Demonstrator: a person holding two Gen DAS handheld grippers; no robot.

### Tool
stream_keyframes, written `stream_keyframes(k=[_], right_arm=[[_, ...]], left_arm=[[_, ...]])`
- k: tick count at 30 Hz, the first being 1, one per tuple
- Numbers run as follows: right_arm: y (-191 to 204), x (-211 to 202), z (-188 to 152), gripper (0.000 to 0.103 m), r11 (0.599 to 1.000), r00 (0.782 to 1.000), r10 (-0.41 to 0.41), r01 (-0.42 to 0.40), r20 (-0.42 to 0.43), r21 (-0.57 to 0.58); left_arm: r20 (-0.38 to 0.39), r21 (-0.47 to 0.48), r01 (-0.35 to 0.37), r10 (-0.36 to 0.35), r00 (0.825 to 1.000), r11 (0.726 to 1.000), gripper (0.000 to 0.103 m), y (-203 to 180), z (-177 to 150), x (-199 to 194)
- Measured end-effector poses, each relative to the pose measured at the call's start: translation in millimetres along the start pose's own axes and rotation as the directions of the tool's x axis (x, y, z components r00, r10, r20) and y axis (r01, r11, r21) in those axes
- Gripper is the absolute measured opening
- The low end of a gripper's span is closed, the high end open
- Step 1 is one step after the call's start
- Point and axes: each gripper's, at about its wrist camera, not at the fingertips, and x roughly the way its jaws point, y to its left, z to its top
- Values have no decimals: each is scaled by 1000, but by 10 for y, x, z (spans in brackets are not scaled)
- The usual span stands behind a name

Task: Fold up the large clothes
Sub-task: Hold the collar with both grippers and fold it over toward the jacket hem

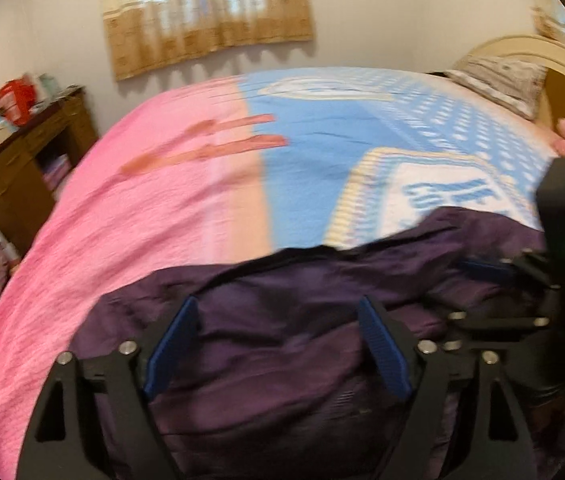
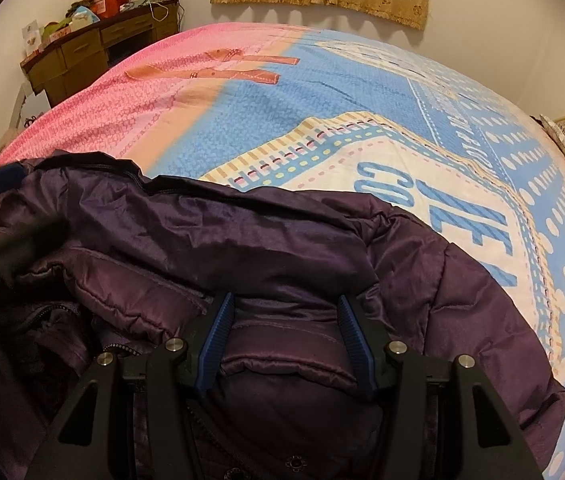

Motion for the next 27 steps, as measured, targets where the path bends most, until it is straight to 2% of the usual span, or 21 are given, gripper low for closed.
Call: stream_keyframes(k=[1,3,9,17,27], right_arm=[[-7,-1,-1,55,1000,1000,4,-4,1,3],[-16,0,-3,55,1000,1000,12,-12,2,8],[-19,18,4,55,1000,1000,17,-17,-6,8],[-21,37,10,55,1000,1000,21,-21,-17,8],[-23,42,13,55,1000,1000,20,-20,-21,7]], left_arm=[[-20,17,-1,2,1000,1000,91,-59,-14,58],[-115,75,-25,34,993,997,92,-164,-104,299],[-101,55,-38,44,994,998,97,-129,-221,409],[-97,23,-20,22,995,1000,99,-166,-190,423],[-90,23,-28,30,996,999,99,-157,-204,433]])
